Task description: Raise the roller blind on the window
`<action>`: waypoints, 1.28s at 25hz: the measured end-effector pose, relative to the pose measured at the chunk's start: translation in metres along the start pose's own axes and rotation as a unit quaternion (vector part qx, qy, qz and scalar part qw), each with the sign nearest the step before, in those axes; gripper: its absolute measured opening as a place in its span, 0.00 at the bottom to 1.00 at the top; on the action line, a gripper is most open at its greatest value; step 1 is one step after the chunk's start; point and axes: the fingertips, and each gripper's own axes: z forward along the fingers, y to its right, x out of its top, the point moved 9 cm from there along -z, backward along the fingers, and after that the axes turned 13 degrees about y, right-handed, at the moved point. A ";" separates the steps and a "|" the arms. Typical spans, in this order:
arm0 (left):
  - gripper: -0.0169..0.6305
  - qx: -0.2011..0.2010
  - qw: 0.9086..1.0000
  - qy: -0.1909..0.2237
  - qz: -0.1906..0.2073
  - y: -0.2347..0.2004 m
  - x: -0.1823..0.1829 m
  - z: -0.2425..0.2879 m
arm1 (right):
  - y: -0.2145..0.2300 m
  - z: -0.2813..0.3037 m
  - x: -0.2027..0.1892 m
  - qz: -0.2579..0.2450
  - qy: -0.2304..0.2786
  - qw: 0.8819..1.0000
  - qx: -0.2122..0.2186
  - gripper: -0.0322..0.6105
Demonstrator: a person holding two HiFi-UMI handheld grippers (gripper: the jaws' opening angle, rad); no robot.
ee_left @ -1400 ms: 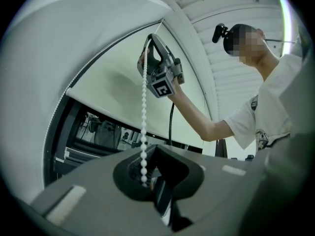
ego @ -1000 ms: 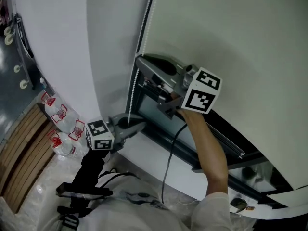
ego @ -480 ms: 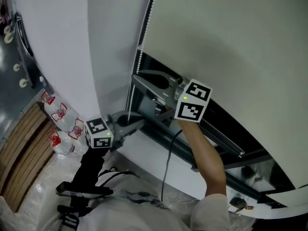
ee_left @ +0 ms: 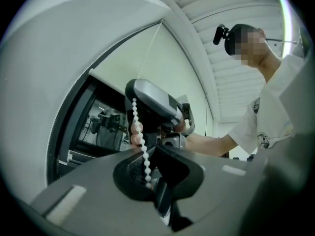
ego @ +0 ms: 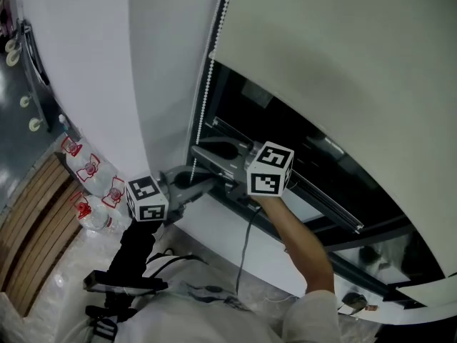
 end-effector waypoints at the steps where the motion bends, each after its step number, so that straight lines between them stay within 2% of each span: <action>1: 0.02 -0.001 1.000 0.000 -0.001 0.000 0.000 0.000 | 0.001 -0.001 0.000 0.007 0.006 1.000 0.000 0.05; 3: 0.02 -0.001 1.000 0.001 0.000 0.000 0.000 0.000 | 0.002 -0.002 0.002 0.006 0.018 1.000 -0.001 0.06; 6: 0.02 0.000 1.000 0.002 0.002 -0.001 0.001 -0.001 | 0.000 -0.001 0.008 -0.027 0.034 0.999 0.004 0.07; 8: 0.02 0.000 1.000 0.001 0.001 0.000 0.000 0.000 | -0.002 -0.001 0.023 -0.037 0.062 0.997 0.008 0.24; 10: 0.02 -0.001 1.000 -0.003 -0.002 -0.001 -0.001 0.000 | -0.004 0.003 0.054 -0.051 0.093 0.994 0.006 0.34; 13: 0.02 -0.001 1.000 -0.003 -0.002 -0.001 -0.003 0.000 | -0.008 0.016 0.112 -0.105 0.124 0.987 0.012 0.38; 19: 0.02 -0.004 1.000 -0.007 -0.004 0.001 -0.007 0.003 | -0.015 0.038 0.213 -0.168 0.173 0.970 0.028 0.35; 23: 0.02 -0.003 1.000 -0.006 -0.004 0.000 -0.007 0.004 | -0.015 0.041 0.245 -0.188 0.185 0.964 0.027 0.24; 24: 0.02 -0.003 1.000 -0.005 -0.004 0.000 -0.007 0.003 | -0.015 0.041 0.248 -0.187 0.189 0.964 0.027 0.15; 25: 0.02 -0.002 1.000 -0.005 -0.003 0.000 -0.007 0.003 | -0.016 0.040 0.251 -0.184 0.192 0.964 0.028 0.08; 27: 0.02 -0.001 1.000 -0.004 -0.004 -0.001 -0.007 0.002 | -0.018 0.039 0.254 -0.171 0.188 0.967 0.034 0.08; 32: 0.02 0.002 1.000 -0.004 -0.007 -0.001 -0.010 0.000 | -0.019 0.042 0.256 -0.133 0.140 0.980 0.051 0.07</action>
